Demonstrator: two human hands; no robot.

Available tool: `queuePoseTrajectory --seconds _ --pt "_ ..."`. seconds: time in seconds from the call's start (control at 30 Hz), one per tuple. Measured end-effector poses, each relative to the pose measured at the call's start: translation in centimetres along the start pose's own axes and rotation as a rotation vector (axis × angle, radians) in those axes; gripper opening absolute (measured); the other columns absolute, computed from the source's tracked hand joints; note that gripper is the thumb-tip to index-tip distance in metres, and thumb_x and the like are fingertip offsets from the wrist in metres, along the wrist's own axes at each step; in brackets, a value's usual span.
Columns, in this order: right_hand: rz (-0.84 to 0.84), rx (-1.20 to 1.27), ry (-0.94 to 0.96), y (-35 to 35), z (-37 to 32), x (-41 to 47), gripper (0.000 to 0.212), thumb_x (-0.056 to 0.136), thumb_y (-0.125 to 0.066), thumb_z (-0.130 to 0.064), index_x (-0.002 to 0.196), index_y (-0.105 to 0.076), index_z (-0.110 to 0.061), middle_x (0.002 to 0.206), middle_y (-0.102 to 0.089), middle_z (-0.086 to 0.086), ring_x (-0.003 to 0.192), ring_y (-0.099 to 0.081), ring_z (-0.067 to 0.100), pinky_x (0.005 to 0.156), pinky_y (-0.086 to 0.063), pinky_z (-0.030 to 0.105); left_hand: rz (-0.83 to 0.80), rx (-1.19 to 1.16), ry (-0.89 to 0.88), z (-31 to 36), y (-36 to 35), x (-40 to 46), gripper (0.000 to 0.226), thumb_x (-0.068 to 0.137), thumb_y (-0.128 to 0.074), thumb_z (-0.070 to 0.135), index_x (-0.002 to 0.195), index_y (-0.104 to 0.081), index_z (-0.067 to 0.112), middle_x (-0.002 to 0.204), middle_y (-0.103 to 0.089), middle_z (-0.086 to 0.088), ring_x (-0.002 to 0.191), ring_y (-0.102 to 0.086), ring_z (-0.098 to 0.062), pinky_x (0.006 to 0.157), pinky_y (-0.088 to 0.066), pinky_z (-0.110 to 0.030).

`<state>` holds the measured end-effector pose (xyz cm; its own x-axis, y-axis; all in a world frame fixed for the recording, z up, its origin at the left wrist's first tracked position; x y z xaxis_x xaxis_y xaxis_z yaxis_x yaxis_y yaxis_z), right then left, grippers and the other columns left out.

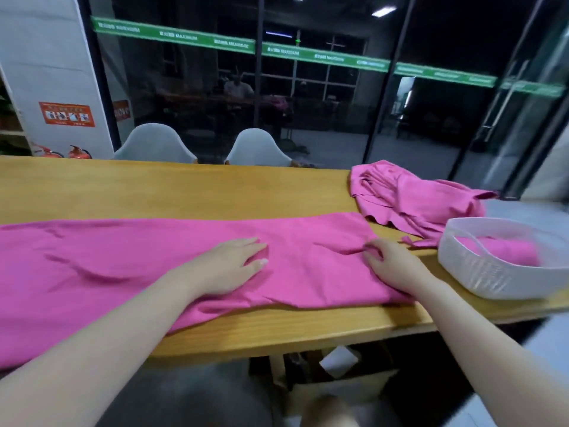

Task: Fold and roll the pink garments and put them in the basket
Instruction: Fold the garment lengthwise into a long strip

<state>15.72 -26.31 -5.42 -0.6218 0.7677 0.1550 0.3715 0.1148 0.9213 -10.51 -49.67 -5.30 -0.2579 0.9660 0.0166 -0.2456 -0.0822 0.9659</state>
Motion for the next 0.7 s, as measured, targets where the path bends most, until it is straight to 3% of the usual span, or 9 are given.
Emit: queuePoseTrajectory --seconds 0.1,0.17,0.27,0.33,0.43,0.6,0.7 --pt "0.072 0.046 -0.03 0.1 2.3 -1.0 0.055 0.091 -0.067 -0.048 0.137 -0.059 -0.018 0.134 -0.063 0.004 0.123 -0.058 0.025 0.101 -0.047 0.04 -0.012 -0.036 -0.042 4.0 -0.4 4.3 0.06 0.107 -0.033 0.051 0.159 -0.032 0.021 0.166 -0.028 -0.002 0.153 -0.026 -0.018 0.126 -0.015 -0.03" --pt "0.121 0.047 -0.019 0.1 2.9 -1.1 0.057 0.088 -0.07 -0.052 0.132 -0.061 -0.017 0.124 -0.066 0.002 0.116 -0.06 0.025 0.096 -0.049 0.04 -0.006 -0.074 -0.069 6.3 -0.4 6.7 0.054 0.109 -0.033 0.047 0.153 -0.044 0.018 0.159 -0.042 -0.003 0.146 -0.038 -0.02 0.121 -0.026 -0.032" --pt "0.153 0.051 0.055 0.0 3.4 -0.7 0.048 0.085 -0.067 -0.059 0.113 -0.066 -0.019 0.102 -0.064 -0.001 0.099 -0.058 0.022 0.087 -0.049 0.041 0.011 -0.094 -0.1 8.3 -0.6 9.1 0.043 0.104 -0.043 0.053 0.125 -0.068 0.025 0.126 -0.067 0.005 0.116 -0.061 -0.016 0.103 -0.047 -0.037" --pt "0.168 0.121 0.128 0.2 4.1 -0.2 0.04 0.083 -0.064 -0.059 0.1 -0.066 -0.022 0.092 -0.059 -0.005 0.092 -0.055 0.02 0.084 -0.048 0.041 0.072 -0.095 -0.141 8.7 -0.8 10.0 0.038 0.097 -0.052 0.061 0.108 -0.07 0.03 0.107 -0.066 0.013 0.098 -0.06 -0.008 0.091 -0.052 -0.038" --pt "0.204 0.233 0.197 0.7 5.1 0.4 0.01 0.087 -0.072 -0.034 0.087 -0.065 -0.027 0.085 -0.059 -0.004 0.085 -0.056 0.017 0.082 -0.048 0.042 0.191 -0.041 -0.267 9.1 -0.9 9.8 0.045 0.088 -0.054 0.074 0.104 -0.067 0.034 0.1 -0.056 0.017 0.093 -0.055 -0.002 0.083 -0.052 -0.032" --pt "0.227 0.402 0.261 0.9 5.0 0.4 0.021 0.097 -0.066 -0.024 0.077 -0.062 -0.02 0.074 -0.061 -0.008 0.071 -0.056 0.007 0.068 -0.038 0.026 0.318 0.025 -0.482 10.4 -2.0 8.4 0.04 0.093 -0.057 0.068 0.095 -0.06 0.028 0.09 -0.052 0.018 0.085 -0.049 -0.004 0.077 -0.043 -0.024" --pt "0.19 0.469 0.254 0.2 4.9 0.5 0.018 0.103 -0.057 -0.028 0.087 -0.064 -0.023 0.075 -0.063 -0.012 0.073 -0.058 0.004 0.072 -0.043 0.031 0.343 0.043 -0.476 10.8 -2.9 8.1 0.043 0.097 -0.048 0.066 0.084 -0.05 0.025 0.078 -0.051 0.016 0.073 -0.045 -0.006 0.071 -0.037 -0.025"
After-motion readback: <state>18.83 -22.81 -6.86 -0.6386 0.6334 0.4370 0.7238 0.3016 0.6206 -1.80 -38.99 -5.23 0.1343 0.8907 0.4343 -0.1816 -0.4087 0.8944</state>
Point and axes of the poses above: each hand's wrist, its own x-axis towards the middle knuckle, its own y-axis out of the back of the hand, z = x × y, the point moved 2 cm from there along x, towards the middle knuckle
